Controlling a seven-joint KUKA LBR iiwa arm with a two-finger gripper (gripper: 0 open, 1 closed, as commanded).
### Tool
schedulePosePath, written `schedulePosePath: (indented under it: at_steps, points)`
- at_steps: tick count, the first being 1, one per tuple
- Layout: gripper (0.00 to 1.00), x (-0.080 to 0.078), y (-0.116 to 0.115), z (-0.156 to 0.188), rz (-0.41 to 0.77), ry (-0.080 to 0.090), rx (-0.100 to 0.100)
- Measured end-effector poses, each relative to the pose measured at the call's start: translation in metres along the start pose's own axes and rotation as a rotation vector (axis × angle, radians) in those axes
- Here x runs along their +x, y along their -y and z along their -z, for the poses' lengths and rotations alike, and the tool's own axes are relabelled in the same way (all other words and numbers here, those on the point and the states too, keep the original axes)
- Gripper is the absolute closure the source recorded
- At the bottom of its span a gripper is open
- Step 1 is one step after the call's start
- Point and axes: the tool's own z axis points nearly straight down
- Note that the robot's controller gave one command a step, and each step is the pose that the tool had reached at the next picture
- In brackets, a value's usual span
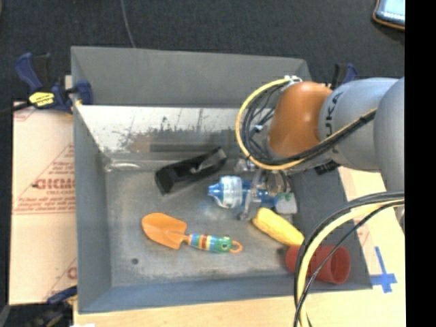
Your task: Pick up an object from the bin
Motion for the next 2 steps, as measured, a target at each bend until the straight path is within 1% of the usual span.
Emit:
schedulePosePath:
  at_steps: [1, 2]
  points:
    - [1.00, -0.0014, -0.0023, 0.0036, 0.011, -0.010, 0.003]
    - [1.00, -0.0014, -0.0023, 0.0036, 0.011, -0.010, 0.002]
